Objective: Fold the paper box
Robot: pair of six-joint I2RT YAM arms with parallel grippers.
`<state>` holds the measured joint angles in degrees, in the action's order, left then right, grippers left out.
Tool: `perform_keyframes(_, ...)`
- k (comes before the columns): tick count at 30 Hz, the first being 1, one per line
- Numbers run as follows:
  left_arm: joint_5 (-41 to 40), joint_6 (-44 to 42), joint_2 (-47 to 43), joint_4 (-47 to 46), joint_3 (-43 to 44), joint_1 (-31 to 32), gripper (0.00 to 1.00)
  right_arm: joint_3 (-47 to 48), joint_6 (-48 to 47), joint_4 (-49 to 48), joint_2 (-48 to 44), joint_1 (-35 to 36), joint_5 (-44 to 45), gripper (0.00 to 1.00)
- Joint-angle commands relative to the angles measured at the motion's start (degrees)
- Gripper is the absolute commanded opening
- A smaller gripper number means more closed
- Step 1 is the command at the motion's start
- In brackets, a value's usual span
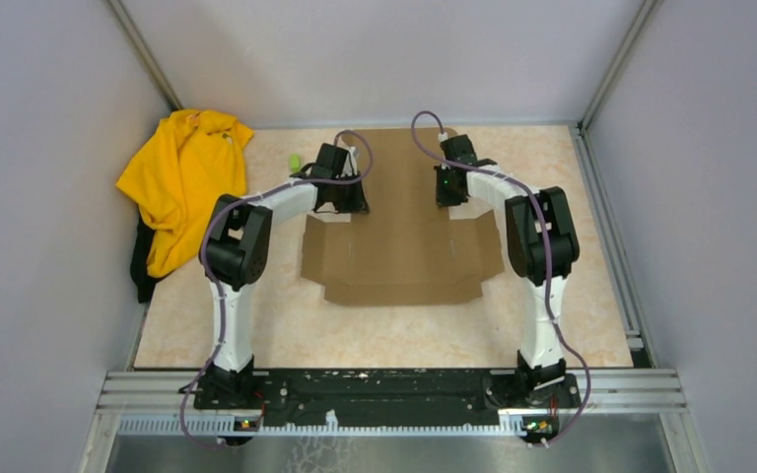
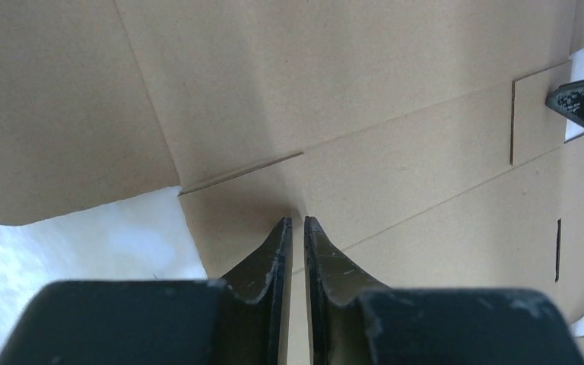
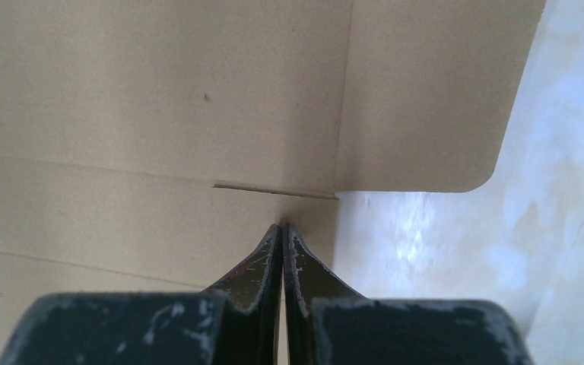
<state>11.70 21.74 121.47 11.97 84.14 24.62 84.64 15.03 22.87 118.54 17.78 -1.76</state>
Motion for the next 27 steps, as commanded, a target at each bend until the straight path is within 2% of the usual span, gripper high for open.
perform_keyframes(1,-2.5,-2.1,6.8,4.2,4.6,-2.4,0.17,6.1,0.1,3.1,7.8,0.6,1.0,0.00)
perform_keyframes(9,0.0,-4.9,9.7,9.1,18.2,-5.5,0.19,15.4,-0.9,4.3,11.5,0.1,-1.7,0.02)
perform_keyframes(10,0.3,-5.3,8.6,9.6,18.5,-5.5,0.21,15.1,-1.3,3.6,10.0,0.0,-2.4,0.04)
perform_keyframes(15,1.7,-6.5,-3.1,5.3,13.1,-5.5,0.47,12.2,-3.3,-0.9,-0.7,0.1,-3.9,0.32)
perform_keyframes(17,2.1,-7.1,-8.2,4.5,13.0,-5.6,0.52,14.4,-3.9,-0.3,-3.8,-0.2,-4.4,0.41)
perform_keyframes(22,1.9,-7.8,-16.1,10.0,15.3,-5.6,0.62,17.1,-5.6,5.0,-11.9,-0.4,-5.7,0.51)
perform_keyframes(26,-3.0,-5.1,-19.7,20.7,11.9,-6.6,0.68,6.8,-8.2,8.9,-19.6,-0.9,-4.0,0.51)
perform_keyframes(27,-2.7,-4.9,-20.2,23.4,10.7,-7.3,0.75,2.9,-8.2,9.1,-21.8,-1.4,-4.1,0.49)
